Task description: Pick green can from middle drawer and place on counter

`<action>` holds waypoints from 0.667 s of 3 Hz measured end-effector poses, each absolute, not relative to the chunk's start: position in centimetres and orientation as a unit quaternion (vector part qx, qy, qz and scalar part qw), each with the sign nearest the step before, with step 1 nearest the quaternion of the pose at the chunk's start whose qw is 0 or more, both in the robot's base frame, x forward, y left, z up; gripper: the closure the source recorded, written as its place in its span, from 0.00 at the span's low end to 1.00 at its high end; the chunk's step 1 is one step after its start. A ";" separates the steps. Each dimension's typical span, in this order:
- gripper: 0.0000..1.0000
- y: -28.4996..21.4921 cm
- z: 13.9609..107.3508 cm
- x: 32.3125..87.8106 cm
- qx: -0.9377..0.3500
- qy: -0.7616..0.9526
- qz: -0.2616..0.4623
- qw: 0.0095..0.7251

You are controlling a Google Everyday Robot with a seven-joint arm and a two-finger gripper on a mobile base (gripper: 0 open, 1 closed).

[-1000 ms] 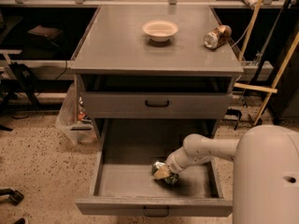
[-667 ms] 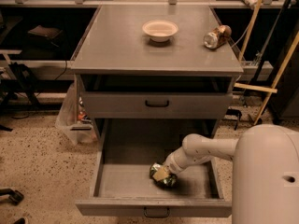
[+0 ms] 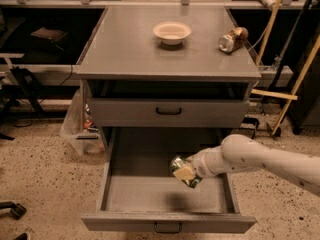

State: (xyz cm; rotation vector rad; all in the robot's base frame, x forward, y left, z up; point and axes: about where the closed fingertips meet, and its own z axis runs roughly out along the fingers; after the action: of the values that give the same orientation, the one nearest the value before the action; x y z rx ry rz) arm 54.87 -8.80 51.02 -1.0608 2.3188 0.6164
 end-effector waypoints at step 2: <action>1.00 -18.4 78.7 53.6 -0.343 0.838 0.193 0.378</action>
Offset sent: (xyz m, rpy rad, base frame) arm 0.0114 -0.2353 0.5399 0.0758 -0.3580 -0.2852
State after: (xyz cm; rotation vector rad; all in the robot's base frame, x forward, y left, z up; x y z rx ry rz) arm 53.56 -18.37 78.70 -0.8778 2.1421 0.4939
